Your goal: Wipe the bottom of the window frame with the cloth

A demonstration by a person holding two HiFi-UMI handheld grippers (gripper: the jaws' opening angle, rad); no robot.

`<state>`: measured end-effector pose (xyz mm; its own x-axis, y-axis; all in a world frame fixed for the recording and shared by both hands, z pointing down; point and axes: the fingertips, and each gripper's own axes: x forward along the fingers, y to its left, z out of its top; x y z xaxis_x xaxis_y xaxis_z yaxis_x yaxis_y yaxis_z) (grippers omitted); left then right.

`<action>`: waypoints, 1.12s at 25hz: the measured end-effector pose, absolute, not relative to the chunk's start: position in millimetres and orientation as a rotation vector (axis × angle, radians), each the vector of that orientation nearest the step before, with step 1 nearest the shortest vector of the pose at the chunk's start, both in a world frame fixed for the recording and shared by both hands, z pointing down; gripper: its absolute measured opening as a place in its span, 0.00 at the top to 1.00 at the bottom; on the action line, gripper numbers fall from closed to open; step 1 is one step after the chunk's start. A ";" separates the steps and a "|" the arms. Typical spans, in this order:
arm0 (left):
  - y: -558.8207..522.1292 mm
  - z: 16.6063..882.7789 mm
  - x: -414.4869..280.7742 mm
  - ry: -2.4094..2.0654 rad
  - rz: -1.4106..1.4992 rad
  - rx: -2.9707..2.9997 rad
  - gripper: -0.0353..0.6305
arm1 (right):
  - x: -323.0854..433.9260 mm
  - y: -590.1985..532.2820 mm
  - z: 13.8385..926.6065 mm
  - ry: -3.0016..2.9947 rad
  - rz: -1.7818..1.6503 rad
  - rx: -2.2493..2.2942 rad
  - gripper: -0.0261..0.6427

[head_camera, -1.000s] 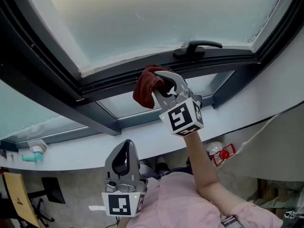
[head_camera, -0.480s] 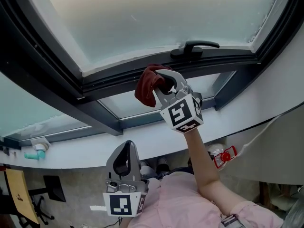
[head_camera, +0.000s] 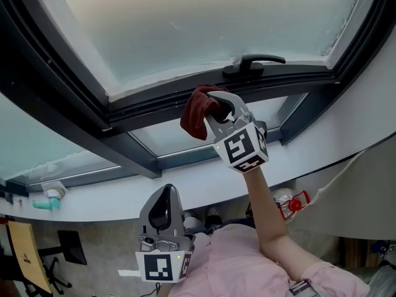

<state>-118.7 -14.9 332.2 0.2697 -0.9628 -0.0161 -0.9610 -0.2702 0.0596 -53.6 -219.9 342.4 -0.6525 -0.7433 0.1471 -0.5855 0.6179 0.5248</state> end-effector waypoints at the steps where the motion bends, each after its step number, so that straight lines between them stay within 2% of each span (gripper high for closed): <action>1: -15.0 332.3 -118.9 -1.875 -0.077 2.473 0.95 | -52.7 -220.2 342.5 -2.493 -0.627 1.068 0.85; 28: -12.9 334.3 -132.9 -1.880 -0.089 2.464 0.95 | -14.8 -228.3 343.3 -2.445 -0.600 1.174 0.85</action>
